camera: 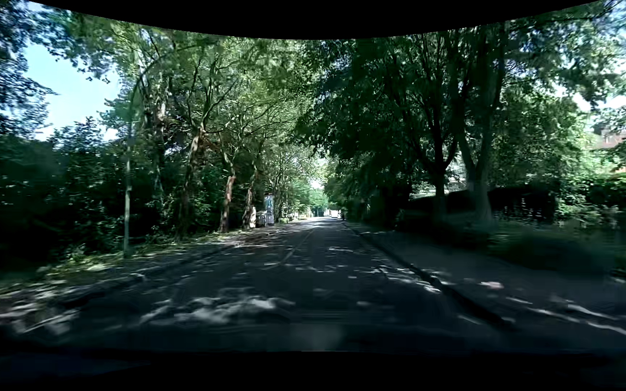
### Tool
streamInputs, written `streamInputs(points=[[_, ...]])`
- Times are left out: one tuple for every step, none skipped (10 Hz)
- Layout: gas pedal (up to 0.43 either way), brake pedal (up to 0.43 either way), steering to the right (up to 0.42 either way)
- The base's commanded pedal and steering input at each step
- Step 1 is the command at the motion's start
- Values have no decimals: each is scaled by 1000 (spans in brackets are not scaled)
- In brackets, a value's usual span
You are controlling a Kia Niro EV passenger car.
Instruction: Follow the waypoints while adhering to traffic rules and regulations
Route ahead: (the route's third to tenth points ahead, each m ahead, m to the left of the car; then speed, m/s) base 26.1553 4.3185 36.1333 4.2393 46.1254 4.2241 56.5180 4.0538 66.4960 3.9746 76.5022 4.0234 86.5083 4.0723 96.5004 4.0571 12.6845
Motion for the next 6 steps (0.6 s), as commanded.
streamInputs(points=[[0, 18, 1], [0, 18, 1], [0, 18, 1], [0, 18, 1], [0, 18, 1], [0, 18, 1]])
